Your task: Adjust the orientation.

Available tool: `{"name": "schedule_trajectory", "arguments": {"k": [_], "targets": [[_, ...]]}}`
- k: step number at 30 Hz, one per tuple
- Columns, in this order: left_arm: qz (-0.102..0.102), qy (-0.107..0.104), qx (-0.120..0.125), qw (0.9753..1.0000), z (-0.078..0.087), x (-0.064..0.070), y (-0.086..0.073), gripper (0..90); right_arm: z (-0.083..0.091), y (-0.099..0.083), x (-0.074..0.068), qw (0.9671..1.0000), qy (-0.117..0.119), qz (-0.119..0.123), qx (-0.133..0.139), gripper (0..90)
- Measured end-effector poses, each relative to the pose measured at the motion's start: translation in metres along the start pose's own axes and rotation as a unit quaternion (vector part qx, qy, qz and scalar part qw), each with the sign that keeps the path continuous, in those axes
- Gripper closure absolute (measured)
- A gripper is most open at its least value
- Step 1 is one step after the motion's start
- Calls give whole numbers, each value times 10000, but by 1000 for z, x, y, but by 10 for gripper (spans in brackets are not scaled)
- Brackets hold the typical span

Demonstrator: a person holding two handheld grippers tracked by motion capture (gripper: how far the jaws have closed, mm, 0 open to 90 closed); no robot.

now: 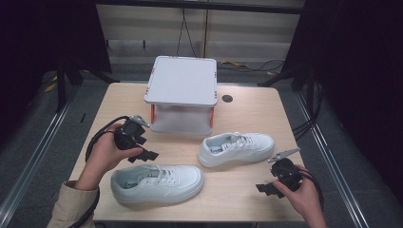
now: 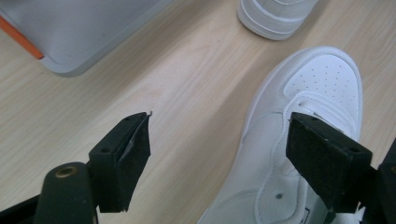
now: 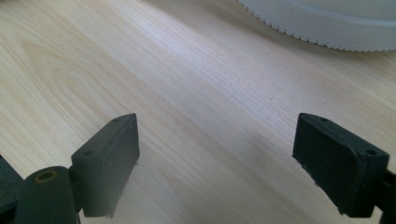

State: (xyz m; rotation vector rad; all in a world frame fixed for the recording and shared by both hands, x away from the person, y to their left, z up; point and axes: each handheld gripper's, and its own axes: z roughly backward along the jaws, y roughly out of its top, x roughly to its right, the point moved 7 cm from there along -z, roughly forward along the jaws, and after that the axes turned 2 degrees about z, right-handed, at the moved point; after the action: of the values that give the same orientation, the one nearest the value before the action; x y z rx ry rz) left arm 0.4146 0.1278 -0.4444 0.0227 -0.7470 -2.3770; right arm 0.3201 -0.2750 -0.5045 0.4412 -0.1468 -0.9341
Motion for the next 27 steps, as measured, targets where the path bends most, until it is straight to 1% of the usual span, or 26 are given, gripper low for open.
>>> {"name": "schedule_trajectory", "arguments": {"k": [3, 4, 5, 6, 7, 8, 9, 10, 11, 13, 14, 15, 17, 18, 19, 20, 22, 23, 24, 25, 26, 27], "targets": [[-61, 35, -131, 9999, -7, 0, 3, 224, 2, 2, 0, 10000, -2, 30, 50, 141], [-61, 35, -131, 9999, -7, 0, 3, 224, 2, 2, 0, 10000, -2, 30, 50, 141], [-140, 12, -199, 9997, -10, 2, 7, 221, 4, 2, -1, 10000, -21, 10, 47, 140], [-140, 12, -199, 9997, -10, 2, 7, 217, 4, 2, -2, 10000, -7, 5, 54, 140], [-246, -61, -168, 9995, -13, 7, 13, 217, 4, 2, -2, 10000, 9, 27, 64, 141], [-246, -61, -168, 9995, -13, 7, 13, 220, 4, 2, -3, 10000, 18, 12, 58, 141], [-355, -109, -214, 9991, -15, 12, 18, 224, 4, 3, -3, 10000, 21, 12, 63, 141], [-355, -109, -214, 9991, -15, 12, 18, 228, 3, 3, -3, 10000, 22, 21, 66, 141], [-424, -132, -265, 9987, -18, 15, 22, 229, 2, 3, -3, 10000, 28, 18, 64, 141], [-443, -143, -278, 9985, -20, 16, 24, 230, 2, 3, -3, 10000, 41, 24, 56, 140], [-490, -134, -323, 9982, -21, 17, 26, 236, 0, 2, -3, 10000, 74, 39, 38, 140], [-507, -140, -360, 9980, -24, 19, 31, 237, -1, 1, -3, 10000, 76, 34, 25, 141], [-523, -129, -379, 9978, -26, 20, 33, 239, -1, 0, -3, 10000, 81, 26, 13, 140], [-593, -188, -432, 9971, -30, 24, 38, 242, -1, 0, -3, 10000, 89, 5, 8, 141], [-614, -199, -440, 9969, -32, 26, 41, 248, -1, 0, -3, 10000, 84, 19, 19, 141], [-614, -199, -440, 9969, -32, 26, 41, 249, -1, 0, -3, 10000, 84, 19, 19, 141], [-708, -219, -492, 9960, -36, 30, 45, 258, 0, 1, -3, 9999, 101, 27, 40, 141], [-703, -236, -480, 9961, -39, 33, 46, 258, 0, 1, -4, 9999, 102, 33, 51, 141], [-722, -278, -520, 9957, -44, 34, 45, 294, 0, 1, -4, 9999, 92, 58, 71, 141], [-722, -278, -520, 9957, -44, 34, 45, 305, 0, 1, -4, 9999, 96, 65, 72, 141], [-744, -265, -586, 9951, -47, 34, 43, 305, 0, 1, -4, 9999, 96, 65, 72, 141], [-720, -259, -632, 9951, -54, 31, 38, 312, 0, 1, -4, 9999, 94, 81, 74, 140]]}}
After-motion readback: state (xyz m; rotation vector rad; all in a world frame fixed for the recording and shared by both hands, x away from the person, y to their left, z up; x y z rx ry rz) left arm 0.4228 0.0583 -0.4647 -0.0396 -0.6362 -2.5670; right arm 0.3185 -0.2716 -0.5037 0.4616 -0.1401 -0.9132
